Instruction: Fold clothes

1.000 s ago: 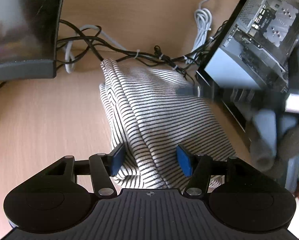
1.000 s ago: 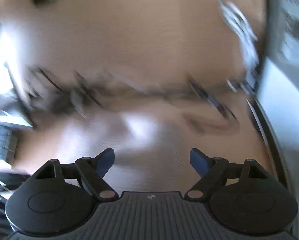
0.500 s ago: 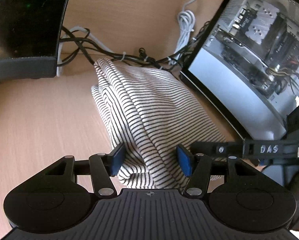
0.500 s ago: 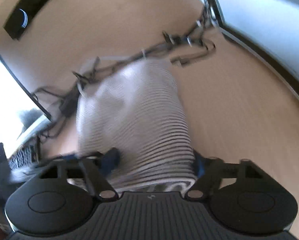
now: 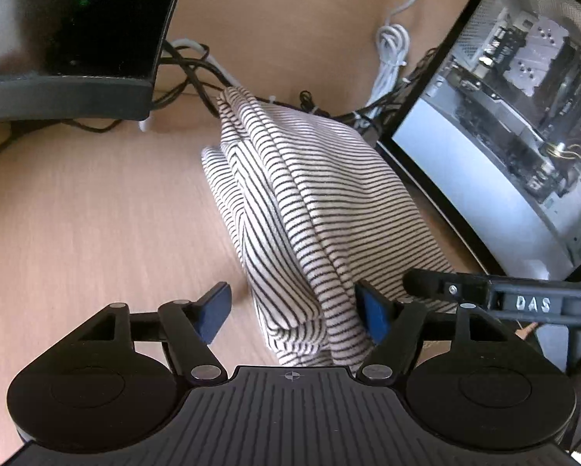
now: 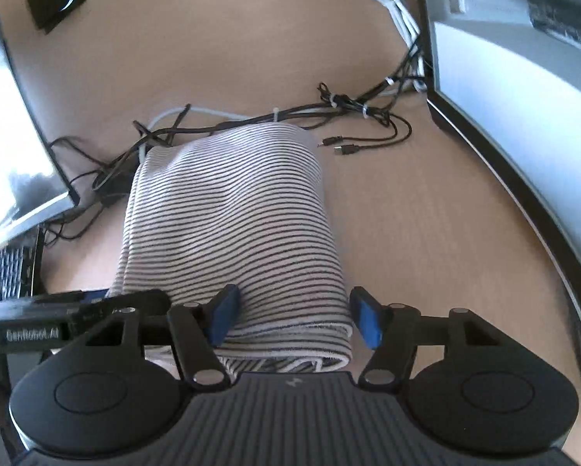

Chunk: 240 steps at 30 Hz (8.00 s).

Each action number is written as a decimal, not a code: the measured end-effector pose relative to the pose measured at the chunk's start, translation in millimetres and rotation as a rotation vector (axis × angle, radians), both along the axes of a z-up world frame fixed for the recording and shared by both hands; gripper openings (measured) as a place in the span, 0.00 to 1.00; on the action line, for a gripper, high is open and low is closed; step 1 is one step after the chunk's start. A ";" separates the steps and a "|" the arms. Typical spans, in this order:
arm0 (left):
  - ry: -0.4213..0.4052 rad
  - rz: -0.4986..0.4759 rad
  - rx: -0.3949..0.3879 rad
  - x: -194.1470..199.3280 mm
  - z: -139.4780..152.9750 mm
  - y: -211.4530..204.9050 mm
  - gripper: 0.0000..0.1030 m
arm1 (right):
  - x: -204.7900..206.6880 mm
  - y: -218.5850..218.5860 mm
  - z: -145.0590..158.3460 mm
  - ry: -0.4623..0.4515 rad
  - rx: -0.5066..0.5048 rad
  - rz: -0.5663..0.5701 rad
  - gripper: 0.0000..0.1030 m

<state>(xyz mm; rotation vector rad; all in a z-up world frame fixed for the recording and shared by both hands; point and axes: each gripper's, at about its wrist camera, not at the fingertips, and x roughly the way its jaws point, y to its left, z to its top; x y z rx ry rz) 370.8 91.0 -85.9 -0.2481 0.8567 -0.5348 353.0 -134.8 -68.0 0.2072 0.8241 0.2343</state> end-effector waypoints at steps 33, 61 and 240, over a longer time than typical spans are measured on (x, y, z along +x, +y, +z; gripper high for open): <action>-0.169 0.028 0.149 86.3 57.7 -51.3 0.70 | -42.8 57.9 31.0 -0.412 -0.231 0.341 0.80; -0.309 0.234 0.210 -115.3 97.4 -40.3 1.00 | -127.6 -17.7 41.5 -0.360 -0.044 0.196 1.00; -0.261 0.446 0.270 -271.3 65.9 -53.0 1.00 | -226.5 -31.5 37.4 -0.362 -0.128 0.111 1.00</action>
